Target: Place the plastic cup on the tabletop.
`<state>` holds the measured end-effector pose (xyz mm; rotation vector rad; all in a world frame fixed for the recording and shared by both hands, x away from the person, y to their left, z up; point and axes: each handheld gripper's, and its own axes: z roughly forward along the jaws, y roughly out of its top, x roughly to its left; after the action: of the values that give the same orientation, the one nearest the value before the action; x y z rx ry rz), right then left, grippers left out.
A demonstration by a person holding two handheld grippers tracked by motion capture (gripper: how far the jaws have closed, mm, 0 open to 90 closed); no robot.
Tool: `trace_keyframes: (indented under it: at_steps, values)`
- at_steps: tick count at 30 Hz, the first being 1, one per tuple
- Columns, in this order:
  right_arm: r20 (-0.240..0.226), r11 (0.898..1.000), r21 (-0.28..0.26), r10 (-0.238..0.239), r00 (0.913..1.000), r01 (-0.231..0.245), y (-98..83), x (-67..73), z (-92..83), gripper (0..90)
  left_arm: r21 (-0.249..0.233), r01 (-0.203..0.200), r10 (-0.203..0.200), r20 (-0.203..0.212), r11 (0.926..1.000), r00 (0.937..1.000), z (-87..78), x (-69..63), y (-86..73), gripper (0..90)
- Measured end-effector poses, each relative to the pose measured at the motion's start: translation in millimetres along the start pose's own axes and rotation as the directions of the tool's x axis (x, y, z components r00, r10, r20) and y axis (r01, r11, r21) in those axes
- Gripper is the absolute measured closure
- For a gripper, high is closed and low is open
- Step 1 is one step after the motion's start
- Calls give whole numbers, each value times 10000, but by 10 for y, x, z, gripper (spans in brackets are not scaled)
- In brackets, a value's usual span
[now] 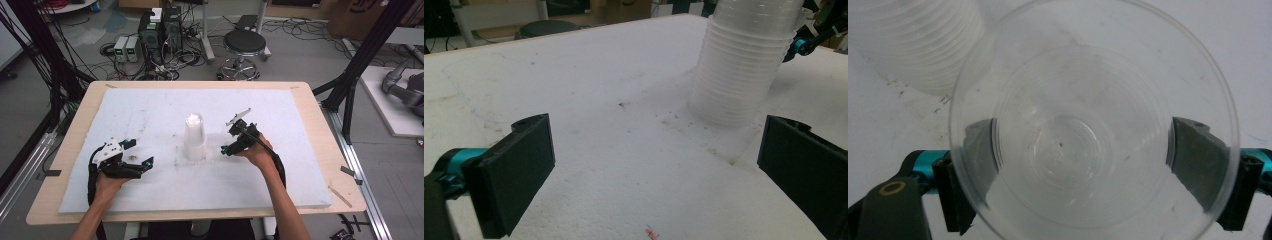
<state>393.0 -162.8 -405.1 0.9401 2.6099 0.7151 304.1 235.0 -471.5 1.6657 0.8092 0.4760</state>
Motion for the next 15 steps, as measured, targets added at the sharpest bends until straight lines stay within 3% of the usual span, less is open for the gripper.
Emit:
trace_keyframes:
  at_steps: [8, 15]
  values:
    - [7, 9929, -1036, 587, 9983, -583, -313, 21, -133, 141, -4, 202, -202, -17, 9998, 9998, -11, 16, -3, 18]
    - [285, 9690, -2284, 1035, 9942, -943, -730, 111, -243, 141, 94, 370, -370, -8, 9993, 9993, -27, 14, -6, 18]
